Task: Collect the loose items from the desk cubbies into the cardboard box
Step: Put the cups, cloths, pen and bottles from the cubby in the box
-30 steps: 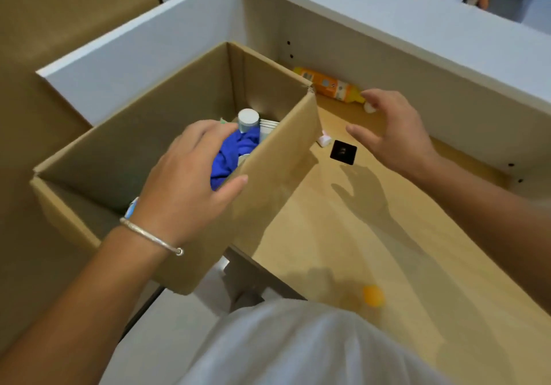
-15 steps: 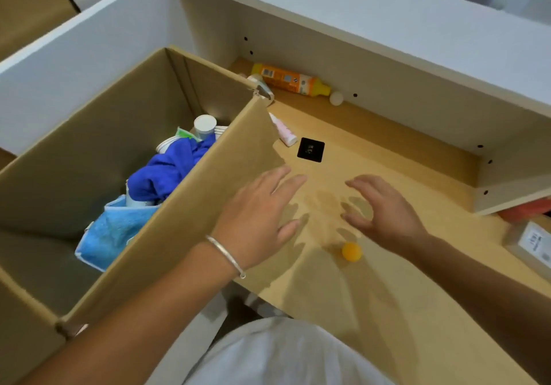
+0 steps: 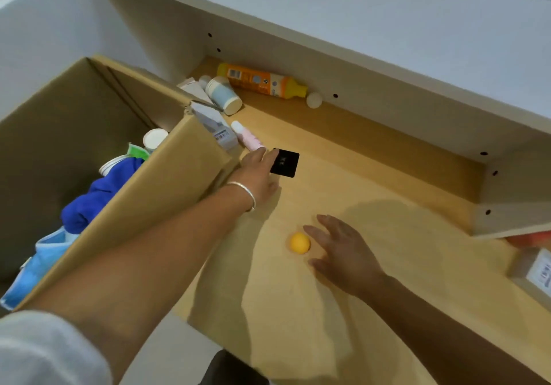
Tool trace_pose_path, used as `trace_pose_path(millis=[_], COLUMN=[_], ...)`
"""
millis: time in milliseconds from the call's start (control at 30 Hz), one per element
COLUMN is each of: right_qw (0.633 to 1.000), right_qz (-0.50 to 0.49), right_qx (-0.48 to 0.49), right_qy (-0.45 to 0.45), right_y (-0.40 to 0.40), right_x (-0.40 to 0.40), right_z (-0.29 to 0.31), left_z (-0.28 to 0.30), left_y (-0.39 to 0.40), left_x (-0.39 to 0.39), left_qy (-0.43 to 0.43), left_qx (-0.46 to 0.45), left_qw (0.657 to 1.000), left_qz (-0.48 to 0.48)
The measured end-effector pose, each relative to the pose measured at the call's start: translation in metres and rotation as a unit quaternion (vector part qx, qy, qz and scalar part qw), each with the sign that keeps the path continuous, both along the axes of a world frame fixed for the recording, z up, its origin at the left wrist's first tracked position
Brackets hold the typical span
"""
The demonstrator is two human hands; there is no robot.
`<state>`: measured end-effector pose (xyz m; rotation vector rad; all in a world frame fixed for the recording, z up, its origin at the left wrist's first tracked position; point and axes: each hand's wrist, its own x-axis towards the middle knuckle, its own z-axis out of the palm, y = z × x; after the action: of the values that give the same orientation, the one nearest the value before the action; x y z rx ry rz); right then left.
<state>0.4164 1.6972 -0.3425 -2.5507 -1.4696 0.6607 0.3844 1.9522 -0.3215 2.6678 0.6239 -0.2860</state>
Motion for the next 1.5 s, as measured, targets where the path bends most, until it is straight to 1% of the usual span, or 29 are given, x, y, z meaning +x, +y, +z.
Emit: trace_pose_path(millis=[67,133,200,300,400,500,567,667,833,1033,1100,1133,1233,1333,1433,1500], right_qw=[1.000,0.998,0.994,0.986,0.979,0.975,0.977,0.982,0.988,0.987,0.987,0.987,0.986,0.987,0.980,0.973], right_qz=[0.009,0.016,0.041,0.097,0.133,0.139,0.122,0.069,-0.025,-0.062,-0.069,-0.074,-0.086,-0.076,-0.062,-0.076], right_qx=[0.019,0.064,0.104,0.129,0.153,0.170,0.174,0.173,0.149,0.148,0.145,0.143,0.143,0.139,0.182,0.209], right_qy=[0.002,0.006,0.018,0.049,0.024,0.018,0.021,0.022,0.008,-0.013,-0.013,-0.013,-0.013,-0.018,-0.041,-0.063], right_y=[0.004,0.010,0.022,0.044,0.060,0.066,0.063,0.051,0.036,0.033,0.034,0.034,0.035,0.039,0.045,0.050], right_x=[0.005,0.008,0.009,0.005,0.001,0.002,0.004,0.011,0.020,0.018,0.015,0.014,0.009,0.007,0.012,0.020], right_z=[-0.005,-0.009,-0.011,-0.016,-0.022,-0.026,-0.025,-0.018,0.004,0.023,0.027,0.029,0.032,0.044,0.063,0.082], left_z=[-0.006,-0.010,-0.012,-0.016,-0.015,-0.011,-0.008,-0.005,0.002,0.005,0.006,0.006,0.005,0.011,0.031,0.058], left_y=[0.006,0.011,0.015,0.018,0.019,0.019,0.019,0.016,0.002,-0.003,-0.002,-0.002,-0.002,-0.007,-0.014,-0.019], left_x=[0.022,0.040,0.053,0.063,0.072,0.072,0.067,0.061,0.054,0.034,0.025,0.020,0.005,-0.013,-0.029,-0.039], left_qy=[-0.015,-0.013,-0.003,0.037,0.071,0.074,0.082,0.112,0.170,0.226,0.239,0.235,0.176,0.129,0.089,0.044], left_qx=[0.024,0.069,0.107,0.147,0.182,0.179,0.180,0.186,0.230,0.258,0.245,0.228,0.173,0.117,0.041,0.006], left_qw=[0.999,0.996,0.990,0.976,0.966,0.969,0.969,0.964,0.949,0.933,0.934,0.939,0.965,0.982,0.993,0.998], left_qz=[-0.033,-0.060,-0.092,-0.155,-0.170,-0.154,-0.147,-0.153,-0.135,-0.106,-0.106,-0.104,-0.085,-0.077,-0.066,-0.050])
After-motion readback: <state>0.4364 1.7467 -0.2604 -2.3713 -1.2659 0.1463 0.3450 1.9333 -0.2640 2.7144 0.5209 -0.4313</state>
